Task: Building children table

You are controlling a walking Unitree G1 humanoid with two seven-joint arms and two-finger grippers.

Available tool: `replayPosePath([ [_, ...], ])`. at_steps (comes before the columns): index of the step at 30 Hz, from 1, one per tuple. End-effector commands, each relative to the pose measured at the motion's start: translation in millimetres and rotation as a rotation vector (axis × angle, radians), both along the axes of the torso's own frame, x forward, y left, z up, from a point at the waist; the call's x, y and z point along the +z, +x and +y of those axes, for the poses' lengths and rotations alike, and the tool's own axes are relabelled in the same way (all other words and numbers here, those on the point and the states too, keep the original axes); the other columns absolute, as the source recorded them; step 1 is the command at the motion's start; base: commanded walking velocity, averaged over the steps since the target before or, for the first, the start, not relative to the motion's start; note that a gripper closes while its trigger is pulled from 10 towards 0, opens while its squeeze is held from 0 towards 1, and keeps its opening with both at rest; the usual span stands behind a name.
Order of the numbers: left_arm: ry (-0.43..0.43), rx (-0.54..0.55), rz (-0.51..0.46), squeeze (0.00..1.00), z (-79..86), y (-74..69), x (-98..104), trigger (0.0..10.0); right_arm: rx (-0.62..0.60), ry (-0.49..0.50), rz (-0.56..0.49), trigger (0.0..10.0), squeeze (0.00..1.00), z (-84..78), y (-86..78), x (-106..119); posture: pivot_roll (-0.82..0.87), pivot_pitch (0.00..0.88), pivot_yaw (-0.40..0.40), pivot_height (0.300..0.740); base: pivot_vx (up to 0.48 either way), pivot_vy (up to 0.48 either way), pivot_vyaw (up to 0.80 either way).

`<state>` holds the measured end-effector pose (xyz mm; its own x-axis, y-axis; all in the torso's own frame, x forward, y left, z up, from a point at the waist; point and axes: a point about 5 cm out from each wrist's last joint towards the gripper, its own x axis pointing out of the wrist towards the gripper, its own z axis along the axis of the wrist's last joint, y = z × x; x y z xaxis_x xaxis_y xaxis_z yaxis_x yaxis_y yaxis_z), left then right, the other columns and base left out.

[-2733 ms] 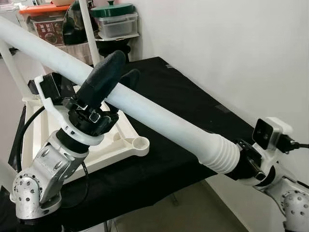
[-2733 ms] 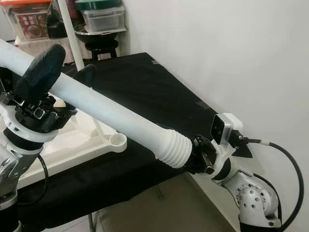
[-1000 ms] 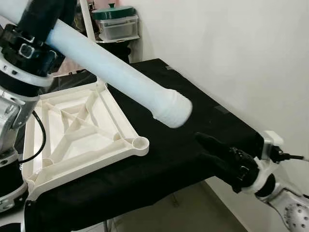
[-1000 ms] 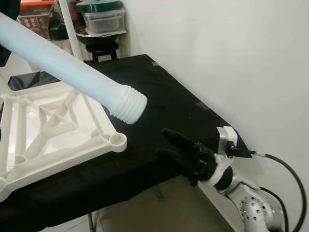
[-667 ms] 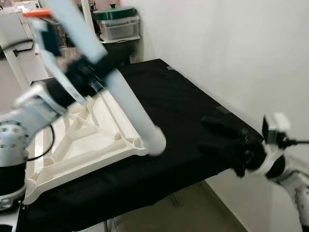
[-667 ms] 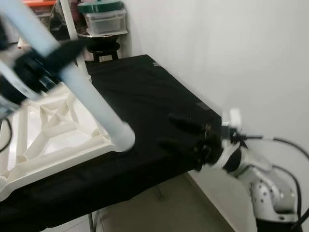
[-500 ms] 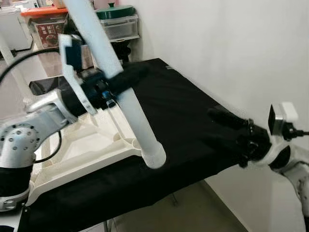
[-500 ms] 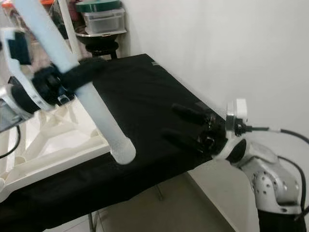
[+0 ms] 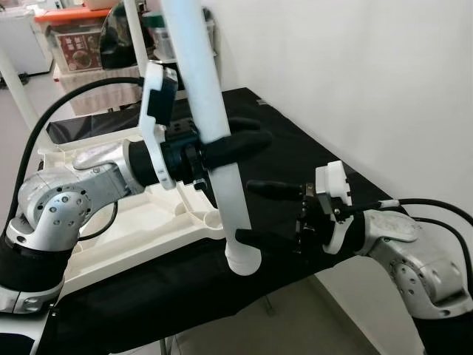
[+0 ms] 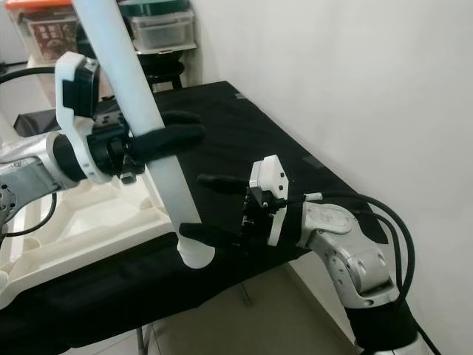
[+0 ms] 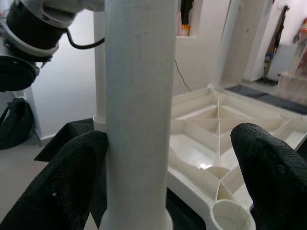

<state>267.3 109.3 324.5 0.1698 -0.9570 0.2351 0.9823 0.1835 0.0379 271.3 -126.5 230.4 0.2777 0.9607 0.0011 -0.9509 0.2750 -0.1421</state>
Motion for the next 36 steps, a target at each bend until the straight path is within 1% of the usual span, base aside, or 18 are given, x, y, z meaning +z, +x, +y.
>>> replayPosePath([
  [1,0.04,-0.032,-0.04,0.0,-7.0,-1.4,2.0,0.0,0.036,-0.009,0.025,10.0,0.0,16.0,0.9,1.5,-0.07,0.0,0.001,0.74,0.0,0.0,0.0],
  [3,0.059,-0.05,-0.052,0.0,-11.3,-1.1,2.4,0.0,0.05,-0.002,0.054,10.0,0.0,29.0,3.3,3.5,-0.07,0.0,0.001,0.74,0.0,0.0,0.0],
  [4,0.059,-0.05,-0.052,0.0,-11.3,-1.1,2.4,0.0,0.05,-0.002,0.054,10.0,0.0,29.0,3.3,3.5,-0.07,0.0,0.001,0.74,0.0,0.0,0.0],
  [5,0.059,-0.057,-0.059,0.0,-13.4,-1.0,3.6,0.0,0.039,0.002,0.066,10.0,0.0,35.5,6.4,2.9,-0.07,0.0,0.001,0.74,0.0,0.0,0.0],
  [6,0.059,-0.057,-0.059,0.0,-13.4,-1.0,3.6,0.0,0.039,0.002,0.066,10.0,0.0,35.5,6.4,2.9,-0.07,0.0,0.001,0.74,0.0,0.0,0.0],
  [7,0.057,-0.062,-0.064,0.0,-14.9,-1.0,4.6,0.0,0.03,0.002,0.073,10.0,0.0,40.0,8.6,2.0,-0.07,0.0,0.001,0.74,0.0,0.0,0.0],
  [10,0.05,-0.071,-0.084,0.0,-18.5,1.1,8.2,0.0,-0.004,-0.027,0.1,10.0,0.0,53.2,13.9,-7.7,-0.06,0.0,0.002,0.74,0.0,0.0,0.0],
  [14,0.051,-0.076,-0.094,0.0,-18.9,3.0,9.8,0.0,-0.004,-0.069,0.131,10.0,0.0,61.2,12.9,-19.3,-0.06,0.0,0.002,0.74,0.0,0.0,0.0],
  [18,0.053,-0.08,-0.1,0.0,-19.2,3.9,11.1,0.0,-0.015,-0.069,0.14,10.0,0.0,65.1,14.0,-22.5,-0.06,0.0,0.004,0.74,0.0,0.0,0.0],
  [19,0.055,-0.084,-0.105,0.0,-20.0,4.2,12.1,0.0,-0.032,-0.058,0.146,1.5,0.0,67.4,16.1,-23.1,-0.06,0.0,0.005,0.74,0.0,0.0,0.0],
  [21,0.055,-0.084,-0.105,0.0,-20.0,4.2,12.1,0.0,-0.032,-0.058,0.146,1.5,0.0,67.4,16.1,-23.1,-0.06,0.0,0.005,0.74,0.0,0.0,0.0],
  [22,0.054,-0.091,-0.109,0.0,-21.1,4.1,13.3,0.0,-0.051,-0.035,0.145,0.0,0.0,69.7,18.4,-22.3,-0.06,0.0,0.006,0.74,0.0,0.0,0.0],
  [25,0.052,-0.097,-0.112,0.0,-22.2,4.1,14.3,0.0,-0.072,-0.006,0.142,0.0,0.0,72.0,21.2,-20.1,-0.06,0.0,0.011,0.74,0.0,0.0,0.0],
  [26,0.052,-0.104,-0.112,0.0,-23.4,4.0,14.1,0.0,-0.091,0.024,0.139,0.0,0.0,73.6,24.0,-17.2,-0.06,0.0,0.011,0.74,0.0,0.0,0.0],
  [30,0.054,-0.115,-0.109,0.0,-25.8,4.3,11.8,0.0,-0.106,0.057,0.132,0.0,0.0,75.7,27.0,-13.3,-0.06,0.0,0.012,0.74,0.0,0.0,0.0],
  [36,0.038,-0.111,-0.132,0.0,-25.3,6.4,12.7,0.0,-0.109,0.057,0.126,0.0,0.0,74.4,27.9,-13.5,-0.08,0.0,0.005,0.74,0.0,0.0,0.0],
])
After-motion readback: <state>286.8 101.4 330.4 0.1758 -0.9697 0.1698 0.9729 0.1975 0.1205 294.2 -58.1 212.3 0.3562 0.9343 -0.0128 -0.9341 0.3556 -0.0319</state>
